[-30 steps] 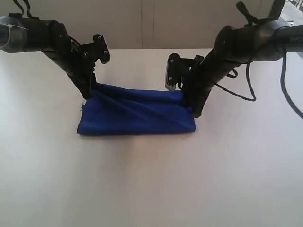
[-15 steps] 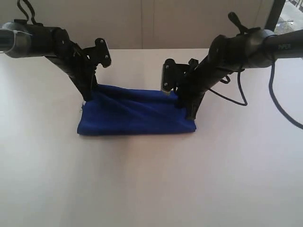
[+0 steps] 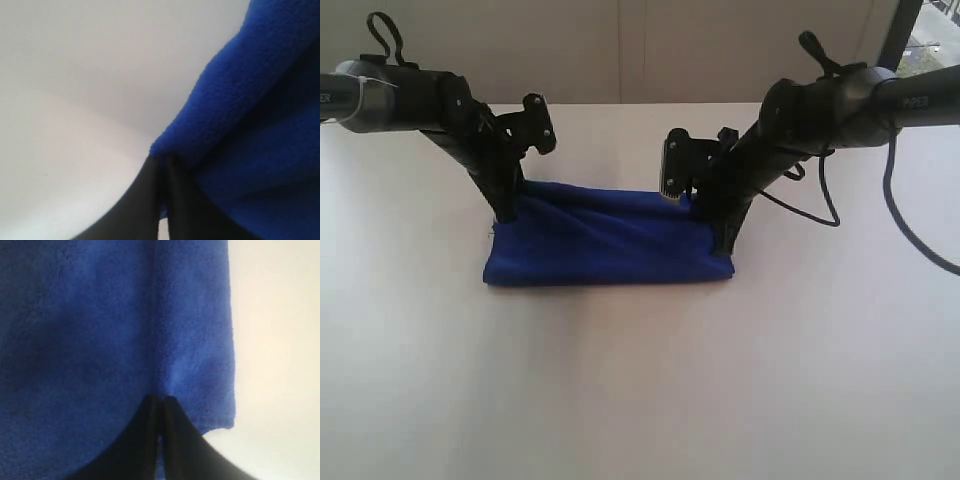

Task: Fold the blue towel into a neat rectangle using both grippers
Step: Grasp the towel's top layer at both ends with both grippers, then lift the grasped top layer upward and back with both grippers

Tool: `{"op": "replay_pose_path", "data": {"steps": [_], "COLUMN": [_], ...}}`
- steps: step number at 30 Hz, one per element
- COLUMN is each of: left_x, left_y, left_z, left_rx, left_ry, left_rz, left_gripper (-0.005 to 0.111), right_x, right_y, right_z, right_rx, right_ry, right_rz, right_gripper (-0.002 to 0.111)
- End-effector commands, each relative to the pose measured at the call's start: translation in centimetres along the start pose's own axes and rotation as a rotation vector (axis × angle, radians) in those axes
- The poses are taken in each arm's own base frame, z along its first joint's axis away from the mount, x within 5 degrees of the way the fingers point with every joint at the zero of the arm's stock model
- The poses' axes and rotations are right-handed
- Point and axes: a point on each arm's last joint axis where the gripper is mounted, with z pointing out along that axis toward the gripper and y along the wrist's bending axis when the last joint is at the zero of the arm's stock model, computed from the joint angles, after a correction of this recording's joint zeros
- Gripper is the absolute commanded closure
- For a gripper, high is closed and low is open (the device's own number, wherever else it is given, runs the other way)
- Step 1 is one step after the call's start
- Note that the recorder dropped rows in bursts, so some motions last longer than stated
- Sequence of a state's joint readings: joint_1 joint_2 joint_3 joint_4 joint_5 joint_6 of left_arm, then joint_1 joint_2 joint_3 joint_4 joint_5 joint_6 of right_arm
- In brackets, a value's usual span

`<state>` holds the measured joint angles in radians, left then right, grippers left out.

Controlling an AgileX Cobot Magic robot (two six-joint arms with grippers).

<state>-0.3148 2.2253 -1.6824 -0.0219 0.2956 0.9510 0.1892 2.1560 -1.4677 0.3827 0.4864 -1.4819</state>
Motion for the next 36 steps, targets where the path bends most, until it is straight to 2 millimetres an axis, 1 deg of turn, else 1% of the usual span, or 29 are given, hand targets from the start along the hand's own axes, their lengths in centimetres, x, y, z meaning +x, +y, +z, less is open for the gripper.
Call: {"op": "replay_pose_path", "data": {"steps": [1,4,6,12,20,24,27,32,36], "left_x": [0.1,-0.1,-0.4,-1.2,-1.5,-2.4,-3.3,-4.3,-4.9], "left_y": [0.1,0.3,0.6,1.5,0.7,-0.2,-0.9,-2.0,-2.9], "left_z": [-0.2,-0.6,-1.3,-4.9,-8.8,-10.9,-12.4,-14.6,-16.2], "left_rx": [0.004,-0.004,-0.012,-0.02,0.129,0.2,0.239,0.295,0.341], "left_ry": [0.004,-0.001,-0.008,-0.022,0.031,0.042,0.04,0.065,0.09], "left_rz": [-0.002,-0.017,-0.025,-0.119,-0.203,-0.226,-0.231,-0.272,-0.275], "left_gripper": [0.107,0.107,0.107,0.107,0.107,0.107,0.107,0.107,0.107], "right_x": [0.1,0.0,-0.2,-1.1,-2.2,-2.3,-2.1,-2.3,-2.0], "right_y": [-0.2,-0.6,-0.9,-1.7,-1.4,-1.2,-0.8,0.2,2.0], "right_z": [0.1,-0.1,-0.7,-3.2,-6.9,-9.0,-10.4,-13.0,-14.5], "right_rx": [0.029,0.066,0.088,0.137,0.065,0.044,0.001,-0.029,-0.081], "right_ry": [-0.003,-0.008,-0.016,-0.046,-0.062,-0.028,0.025,0.029,0.043], "right_rz": [0.001,0.021,0.042,0.089,0.069,0.101,0.13,0.153,0.154], "right_gripper": [0.108,0.108,0.108,0.108,0.108,0.108,0.108,0.108,0.108]}}
